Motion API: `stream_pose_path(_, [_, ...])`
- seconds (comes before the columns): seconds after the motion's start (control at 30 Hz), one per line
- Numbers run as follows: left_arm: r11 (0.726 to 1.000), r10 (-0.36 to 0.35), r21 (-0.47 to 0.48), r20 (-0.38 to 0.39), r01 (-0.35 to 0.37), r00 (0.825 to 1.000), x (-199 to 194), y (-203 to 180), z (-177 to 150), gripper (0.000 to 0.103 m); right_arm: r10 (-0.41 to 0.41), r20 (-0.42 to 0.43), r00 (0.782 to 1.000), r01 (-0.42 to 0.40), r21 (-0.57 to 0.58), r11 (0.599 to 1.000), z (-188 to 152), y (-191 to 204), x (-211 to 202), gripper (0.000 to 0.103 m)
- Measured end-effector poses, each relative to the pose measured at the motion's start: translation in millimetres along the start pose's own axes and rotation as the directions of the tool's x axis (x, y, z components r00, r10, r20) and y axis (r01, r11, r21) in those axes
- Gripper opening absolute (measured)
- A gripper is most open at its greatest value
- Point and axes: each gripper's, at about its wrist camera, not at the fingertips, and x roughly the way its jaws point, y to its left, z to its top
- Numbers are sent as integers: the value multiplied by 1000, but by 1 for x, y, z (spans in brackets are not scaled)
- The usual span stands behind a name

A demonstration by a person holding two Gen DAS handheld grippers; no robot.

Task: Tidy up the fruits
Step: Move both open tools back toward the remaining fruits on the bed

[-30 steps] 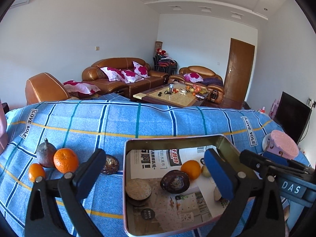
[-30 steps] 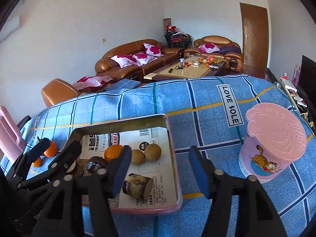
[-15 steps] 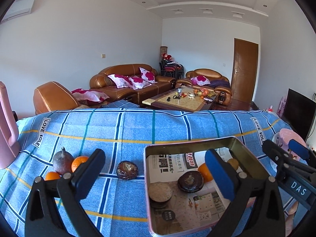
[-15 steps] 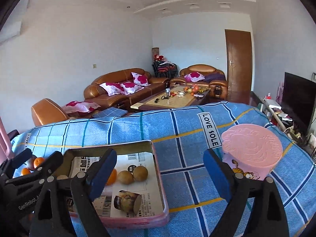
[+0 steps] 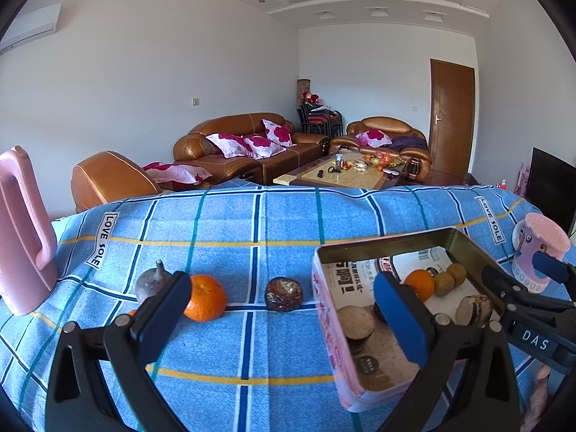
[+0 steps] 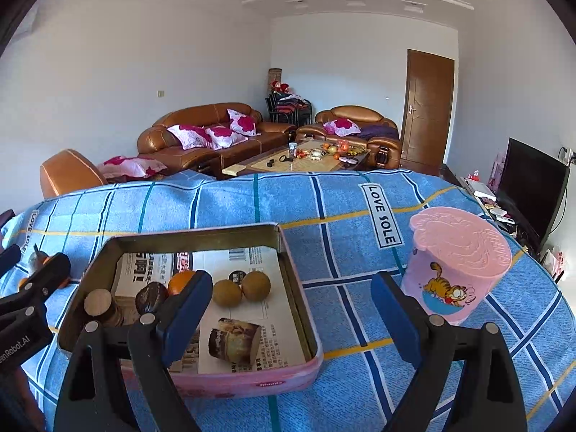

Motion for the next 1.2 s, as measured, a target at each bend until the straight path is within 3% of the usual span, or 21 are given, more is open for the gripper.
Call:
stream_pose_path(0.47, [999, 43, -17, -45, -43, 998, -1, 57, -7, 103, 39, 3, 999, -39, 0, 999, -14, 39, -27, 91])
stream_pose_path(1.03, [991, 80, -91, -174, -97, 981, 17, 153, -16, 103, 197, 0, 980, -196, -137, 971, -24, 139, -48, 91])
stream_pose_path(1.2, [991, 102, -64, -195, -117, 975, 22, 169, -19, 103, 239, -21, 971, -239, -159, 958, -24, 162, -46, 91])
